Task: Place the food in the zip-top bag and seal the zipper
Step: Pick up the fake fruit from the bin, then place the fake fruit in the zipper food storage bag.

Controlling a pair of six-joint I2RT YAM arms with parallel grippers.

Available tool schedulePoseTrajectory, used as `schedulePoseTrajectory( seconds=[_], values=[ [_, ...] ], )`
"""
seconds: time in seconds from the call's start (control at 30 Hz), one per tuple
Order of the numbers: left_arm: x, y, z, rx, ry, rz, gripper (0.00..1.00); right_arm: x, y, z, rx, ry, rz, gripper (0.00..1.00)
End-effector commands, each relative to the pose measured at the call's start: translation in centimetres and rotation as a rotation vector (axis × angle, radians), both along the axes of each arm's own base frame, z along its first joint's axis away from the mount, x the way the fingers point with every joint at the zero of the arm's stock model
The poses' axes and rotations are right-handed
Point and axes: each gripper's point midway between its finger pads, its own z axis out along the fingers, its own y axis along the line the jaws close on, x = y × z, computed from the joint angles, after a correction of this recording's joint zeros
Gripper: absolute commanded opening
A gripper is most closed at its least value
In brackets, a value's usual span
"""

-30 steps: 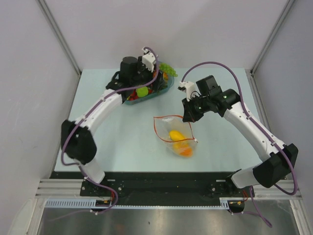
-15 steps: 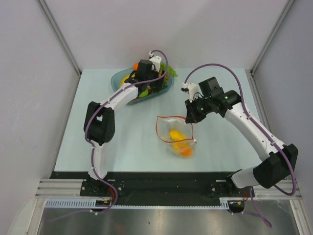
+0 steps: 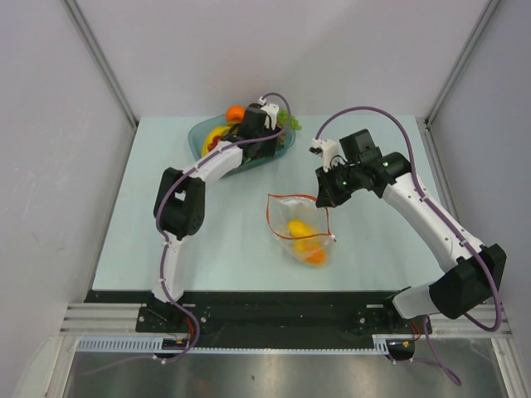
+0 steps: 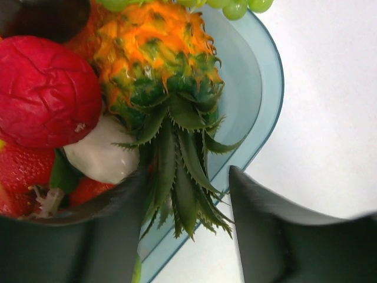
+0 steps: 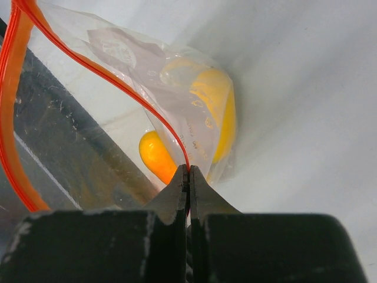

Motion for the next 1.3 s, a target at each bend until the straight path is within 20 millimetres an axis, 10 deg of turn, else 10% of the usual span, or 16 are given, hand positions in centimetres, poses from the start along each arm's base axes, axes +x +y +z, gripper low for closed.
schedulePoseTrajectory(
  seconds=[0.0, 0.3, 1.27],
  values=[
    [0.6, -0.8, 2.9, -0.045, -0.033, 0.012, 0.52, 0.1, 0.0, 1.2, 0.033, -0.036, -0.008, 0.00],
    [-0.8, -0.1, 7.8, -0.073, -0.053, 0.022, 0.00, 0.2, 0.2, 1.4, 0.045, -0.043, -0.003, 0.00],
    [-6.1, 0.7, 19.6, -0.181, -0.170, -0.069, 0.00, 0.7, 0.6, 1.7, 0.057, -0.047, -0.007, 0.00]
  ],
)
